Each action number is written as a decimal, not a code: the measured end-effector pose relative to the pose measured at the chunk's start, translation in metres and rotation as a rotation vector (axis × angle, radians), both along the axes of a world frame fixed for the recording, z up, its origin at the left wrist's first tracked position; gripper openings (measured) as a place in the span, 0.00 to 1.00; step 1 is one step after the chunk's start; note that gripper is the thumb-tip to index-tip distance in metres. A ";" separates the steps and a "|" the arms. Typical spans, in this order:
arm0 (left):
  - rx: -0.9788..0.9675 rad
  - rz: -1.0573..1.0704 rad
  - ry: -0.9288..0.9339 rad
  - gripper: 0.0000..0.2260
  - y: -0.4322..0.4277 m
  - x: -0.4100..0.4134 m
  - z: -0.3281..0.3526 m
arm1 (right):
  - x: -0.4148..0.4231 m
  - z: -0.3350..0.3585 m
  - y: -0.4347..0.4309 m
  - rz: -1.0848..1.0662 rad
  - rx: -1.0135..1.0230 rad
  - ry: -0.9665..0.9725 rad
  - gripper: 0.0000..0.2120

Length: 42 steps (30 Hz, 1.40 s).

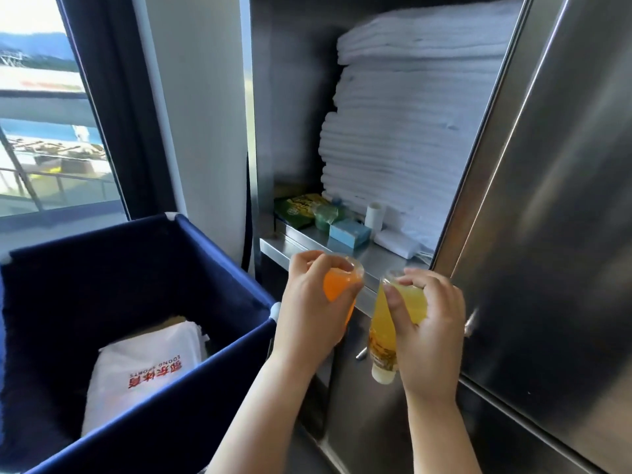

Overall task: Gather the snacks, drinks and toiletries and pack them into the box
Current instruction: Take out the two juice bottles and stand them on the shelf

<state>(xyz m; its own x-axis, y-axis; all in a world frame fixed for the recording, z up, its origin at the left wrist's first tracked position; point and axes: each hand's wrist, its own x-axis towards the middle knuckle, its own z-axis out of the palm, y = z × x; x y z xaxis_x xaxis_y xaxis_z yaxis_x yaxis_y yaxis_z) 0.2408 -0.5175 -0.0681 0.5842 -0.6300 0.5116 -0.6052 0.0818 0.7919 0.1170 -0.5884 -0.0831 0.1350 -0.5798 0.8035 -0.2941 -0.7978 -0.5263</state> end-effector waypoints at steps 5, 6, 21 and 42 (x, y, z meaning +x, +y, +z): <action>-0.011 -0.036 0.015 0.09 -0.069 0.050 -0.010 | 0.048 -0.009 -0.059 -0.025 0.007 0.019 0.12; -0.012 -0.055 0.017 0.09 -0.086 0.061 -0.011 | 0.058 -0.010 -0.074 -0.039 0.006 0.018 0.12; 0.071 -0.515 0.109 0.10 -0.301 0.153 -0.021 | 0.130 -0.022 -0.238 -0.477 0.045 -0.011 0.11; 0.013 -0.729 0.014 0.20 -0.318 0.154 -0.060 | 0.124 -0.046 -0.239 -0.487 0.146 -0.016 0.09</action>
